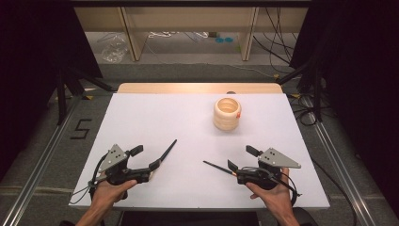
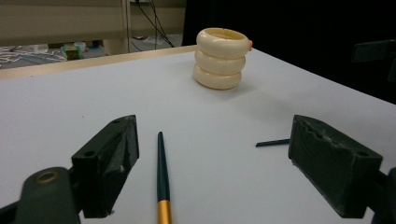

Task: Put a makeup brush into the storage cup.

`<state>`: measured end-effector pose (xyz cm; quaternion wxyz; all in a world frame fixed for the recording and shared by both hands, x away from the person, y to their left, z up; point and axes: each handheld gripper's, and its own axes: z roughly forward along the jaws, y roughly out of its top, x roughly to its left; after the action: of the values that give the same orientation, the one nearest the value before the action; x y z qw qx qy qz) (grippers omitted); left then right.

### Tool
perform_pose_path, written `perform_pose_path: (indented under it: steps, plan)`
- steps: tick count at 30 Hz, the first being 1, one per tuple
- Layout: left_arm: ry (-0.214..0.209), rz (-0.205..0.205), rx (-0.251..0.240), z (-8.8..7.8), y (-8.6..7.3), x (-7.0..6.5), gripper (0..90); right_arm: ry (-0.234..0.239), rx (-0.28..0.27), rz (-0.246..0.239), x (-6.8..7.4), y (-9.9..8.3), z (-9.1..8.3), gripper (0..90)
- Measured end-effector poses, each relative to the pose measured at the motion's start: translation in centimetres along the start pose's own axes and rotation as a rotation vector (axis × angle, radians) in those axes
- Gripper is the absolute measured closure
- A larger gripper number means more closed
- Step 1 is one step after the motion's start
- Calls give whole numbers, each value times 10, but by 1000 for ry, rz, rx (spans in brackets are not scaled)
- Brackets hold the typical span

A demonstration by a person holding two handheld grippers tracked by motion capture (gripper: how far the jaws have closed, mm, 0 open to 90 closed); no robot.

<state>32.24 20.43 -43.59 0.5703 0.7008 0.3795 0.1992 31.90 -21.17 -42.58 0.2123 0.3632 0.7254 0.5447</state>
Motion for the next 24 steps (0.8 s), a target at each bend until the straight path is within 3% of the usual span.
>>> perform_pose_path:
  steps: [5, 7, 8, 11, 14, 21, 22, 24]
  plan:
    - [4, 1, 14, 0, 0, 1, 161, 5, 7, 4, 1, 0, 1, 161]
    - [9, -23, 13, 2, 0, 1, 160, 4, 13, 1, 1, -1, 1, 164]
    - [4, -3, 19, 2, 0, 2, 161, 6, 8, 2, 2, -1, 2, 165]
    - [6, -4, 34, 3, 0, 2, 160, 11, 13, -1, 2, -1, 3, 165]
    - [10, -6, 63, 7, 0, 3, 162, 3, 9, -37, 0, -1, 4, 168]
    - [11, 7, 144, 19, 0, 5, 159, 11, 34, -16, 2, -2, 4, 170]
    - [11, 10, 162, 21, 0, 5, 159, 13, 21, -40, 1, -2, 5, 170]
    - [10, 11, 188, 25, 0, 7, 160, 11, 23, -41, 1, -2, 5, 170]
